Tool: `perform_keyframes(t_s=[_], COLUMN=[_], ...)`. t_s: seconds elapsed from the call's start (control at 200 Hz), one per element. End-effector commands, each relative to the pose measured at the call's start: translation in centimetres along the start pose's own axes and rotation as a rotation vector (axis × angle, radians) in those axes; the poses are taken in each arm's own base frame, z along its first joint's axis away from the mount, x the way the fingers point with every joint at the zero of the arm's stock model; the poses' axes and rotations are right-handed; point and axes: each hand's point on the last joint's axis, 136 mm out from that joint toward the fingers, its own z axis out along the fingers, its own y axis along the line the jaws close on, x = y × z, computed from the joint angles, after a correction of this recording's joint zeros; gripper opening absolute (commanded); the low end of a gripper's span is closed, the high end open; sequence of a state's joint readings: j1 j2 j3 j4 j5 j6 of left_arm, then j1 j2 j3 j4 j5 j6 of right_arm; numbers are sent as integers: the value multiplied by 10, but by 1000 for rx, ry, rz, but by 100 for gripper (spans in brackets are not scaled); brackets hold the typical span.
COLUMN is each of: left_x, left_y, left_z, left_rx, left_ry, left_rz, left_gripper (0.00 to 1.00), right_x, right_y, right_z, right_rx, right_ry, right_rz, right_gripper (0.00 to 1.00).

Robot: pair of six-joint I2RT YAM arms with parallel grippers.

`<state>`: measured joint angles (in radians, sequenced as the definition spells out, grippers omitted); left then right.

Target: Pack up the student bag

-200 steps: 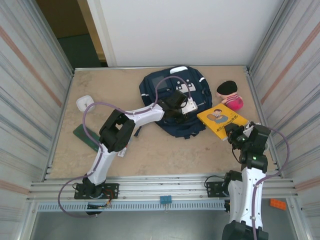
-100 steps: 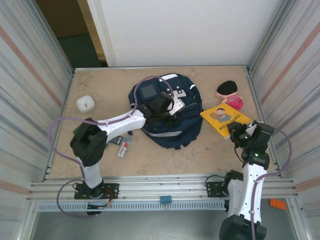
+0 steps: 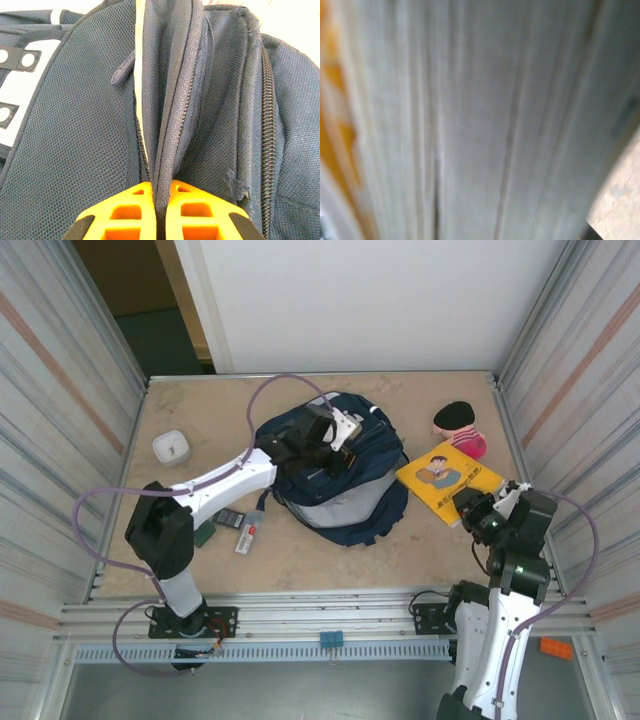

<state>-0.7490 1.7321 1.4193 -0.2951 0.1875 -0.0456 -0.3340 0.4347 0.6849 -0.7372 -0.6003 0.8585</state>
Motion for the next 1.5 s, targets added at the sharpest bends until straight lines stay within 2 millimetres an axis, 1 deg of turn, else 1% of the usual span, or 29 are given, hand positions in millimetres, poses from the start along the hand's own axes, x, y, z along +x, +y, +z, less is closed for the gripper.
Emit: perform_keyframes(t_s=[0.0,0.135,0.18,0.215,0.286,0.361,0.501,0.596,0.661,0.762,0.837,0.867,0.937,1.057,1.112,1.283,1.448,1.493], left_x=[-72,-79,-81,-82,-82,-83,-87,-88,-89,-89,-88,-88,-88,-90,-91,-98,-101,-102], left_y=[-15,-15,-14,-13,-10,-8,-6,-3,0,1,1,2,2,0,-2,-11,-16,-15], left_z=[-49,-53,-54,-55,-56,-58,-65,-70,-74,-76,-76,-76,-75,-78,-79,-85,-90,-91], left_rx=[85,126,145,158,174,182,209,213,205,205,209,210,212,233,248,293,319,314], left_ry=[-223,-244,-248,-251,-255,-261,-279,-283,-293,-300,-296,-295,-296,-304,-308,-326,-334,-336], left_rz=[-3,-7,-24,-39,-62,-67,-81,-92,-95,-94,-92,-95,-97,-99,-98,-94,-83,-83], left_gripper=[0,0,0,0,0,0,0,0,0,0,0,0,0,0,0,0,0,0], right_x=[15,26,30,31,39,53,67,77,82,90,94,99,102,102,100,100,108,112], right_y=[18,26,28,31,37,42,51,61,62,75,89,89,99,100,105,113,105,99], right_z=[1,20,26,30,43,60,87,100,109,122,129,138,146,164,173,208,247,258], right_rx=[-138,-243,-254,-256,-262,-257,-273,-299,-295,-335,-381,-375,-397,-360,-364,-357,-302,-277], right_ry=[41,90,95,93,108,135,83,50,21,5,4,13,8,-48,-73,-121,-147,-148], right_rz=[25,81,63,84,64,40,19,12,6,9,14,10,15,25,31,72,107,113], right_gripper=[0,0,0,0,0,0,0,0,0,0,0,0,0,0,0,0,0,0])
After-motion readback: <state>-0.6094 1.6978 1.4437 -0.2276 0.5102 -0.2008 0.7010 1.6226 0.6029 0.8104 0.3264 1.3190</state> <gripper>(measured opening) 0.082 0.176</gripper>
